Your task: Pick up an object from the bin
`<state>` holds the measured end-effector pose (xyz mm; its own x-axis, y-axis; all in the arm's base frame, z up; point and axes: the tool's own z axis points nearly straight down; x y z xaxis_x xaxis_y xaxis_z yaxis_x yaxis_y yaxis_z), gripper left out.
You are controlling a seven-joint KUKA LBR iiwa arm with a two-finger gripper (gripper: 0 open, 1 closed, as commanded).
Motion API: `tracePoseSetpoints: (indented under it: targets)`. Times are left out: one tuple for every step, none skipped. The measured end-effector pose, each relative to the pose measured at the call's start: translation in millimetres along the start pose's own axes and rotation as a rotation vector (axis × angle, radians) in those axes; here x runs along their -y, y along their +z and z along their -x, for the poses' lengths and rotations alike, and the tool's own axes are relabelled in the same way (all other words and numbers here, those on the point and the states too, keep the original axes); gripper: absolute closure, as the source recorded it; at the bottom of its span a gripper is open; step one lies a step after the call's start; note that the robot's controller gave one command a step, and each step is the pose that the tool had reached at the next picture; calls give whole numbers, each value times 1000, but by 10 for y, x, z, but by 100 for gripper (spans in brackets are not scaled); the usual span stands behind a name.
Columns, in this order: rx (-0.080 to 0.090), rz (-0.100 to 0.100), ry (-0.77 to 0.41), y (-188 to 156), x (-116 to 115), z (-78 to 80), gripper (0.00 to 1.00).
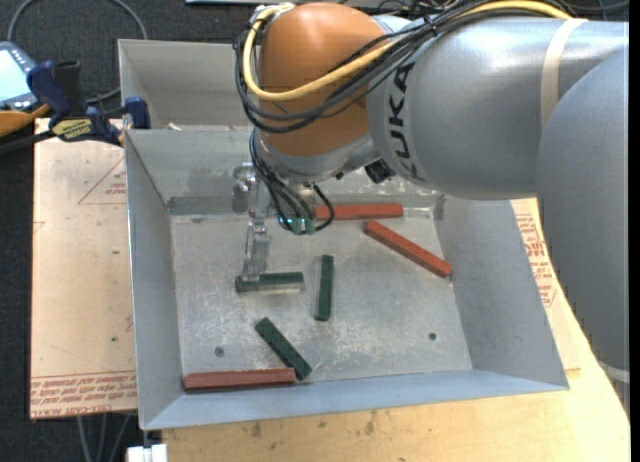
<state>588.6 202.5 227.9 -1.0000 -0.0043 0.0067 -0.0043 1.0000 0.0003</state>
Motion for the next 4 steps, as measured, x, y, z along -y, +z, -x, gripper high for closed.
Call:
tracePoseSetpoints:
  targets:
    - [-2, -3, 70, 917, 494, -189, 0]
    - [3, -2, -10, 1617, 1000, 129, 0]
    - [10, 1, -13, 1566, 960, 142, 100]
    - [9, 2, -13, 1566, 961, 142, 100]
